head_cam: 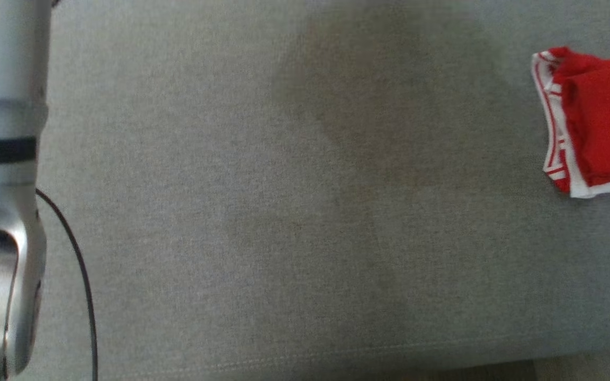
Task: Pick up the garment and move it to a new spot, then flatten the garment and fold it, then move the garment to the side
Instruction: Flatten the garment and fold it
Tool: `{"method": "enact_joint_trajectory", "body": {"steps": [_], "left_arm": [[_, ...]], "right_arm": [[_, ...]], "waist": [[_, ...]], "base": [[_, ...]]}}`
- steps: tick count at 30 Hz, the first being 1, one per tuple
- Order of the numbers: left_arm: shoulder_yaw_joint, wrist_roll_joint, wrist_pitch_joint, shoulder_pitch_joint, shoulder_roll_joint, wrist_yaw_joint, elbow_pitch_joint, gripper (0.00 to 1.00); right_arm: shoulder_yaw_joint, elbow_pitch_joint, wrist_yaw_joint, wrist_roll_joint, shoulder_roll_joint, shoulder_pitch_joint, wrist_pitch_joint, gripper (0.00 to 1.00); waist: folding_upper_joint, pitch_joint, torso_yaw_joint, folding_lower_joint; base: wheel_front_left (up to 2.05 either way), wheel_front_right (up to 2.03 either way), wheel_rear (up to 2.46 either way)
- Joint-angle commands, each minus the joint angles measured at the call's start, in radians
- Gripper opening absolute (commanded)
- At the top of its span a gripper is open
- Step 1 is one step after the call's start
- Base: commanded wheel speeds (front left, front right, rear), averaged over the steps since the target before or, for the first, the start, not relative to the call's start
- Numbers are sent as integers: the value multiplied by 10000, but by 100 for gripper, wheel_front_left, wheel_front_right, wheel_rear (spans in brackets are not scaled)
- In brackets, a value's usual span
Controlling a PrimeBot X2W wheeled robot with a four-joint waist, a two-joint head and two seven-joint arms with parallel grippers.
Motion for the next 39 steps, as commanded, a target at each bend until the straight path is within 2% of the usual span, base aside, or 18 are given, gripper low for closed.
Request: {"method": "enact_joint_trajectory", "body": {"steps": [1,6,12,16,20,26,33,38,39], "left_arm": [[360,-18,-261,-406,414,-50,98,0],[37,85,-1100,-354,204,-523,1588,0],[-887,501,-1570,659,-26,-893,3078,0],[-1520,700,-1686,1510,-54,-1038,3984,0],[-2226,810,-1766,2419,-7,-1113,4566,0],[-3601,519,-1791,3747,300,-1128,4470,0],[-4597,37,-1849,4838,951,-1129,4005,0],[-5150,-200,-1848,5487,1272,-1130,3537,0],[-5150,-200,-1848,5487,1272,-1130,3537,0]], "right_arm": [[-127,151,17,-76,245,-151,-198,0],[82,1701,17,-148,610,19,-715,0],[555,3138,17,198,761,1044,-949,0],[1661,3946,17,586,749,1916,-936,0],[3030,4344,17,1493,606,2814,-651,0],[5123,3878,17,3126,-255,3895,-25,0],[7017,2343,17,5322,-1662,4843,915,0],[7945,1349,17,6440,-2672,5143,1292,0],[7945,1349,17,6440,-2672,5143,1292,0]], "waist": [[0,301,148,-3],[0,578,329,-3],[0,863,511,-3],[0,778,578,-3],[0,392,568,-3],[0,-405,442,-3],[0,-1228,186,-3],[0,-1675,45,-3],[0,-1675,45,-3]], "base": [[0,0,0],[0,0,0],[0,0,0],[0,0,0],[0,0,0],[0,0,0],[0,0,0],[0,0,0],[0,0,0]]}}
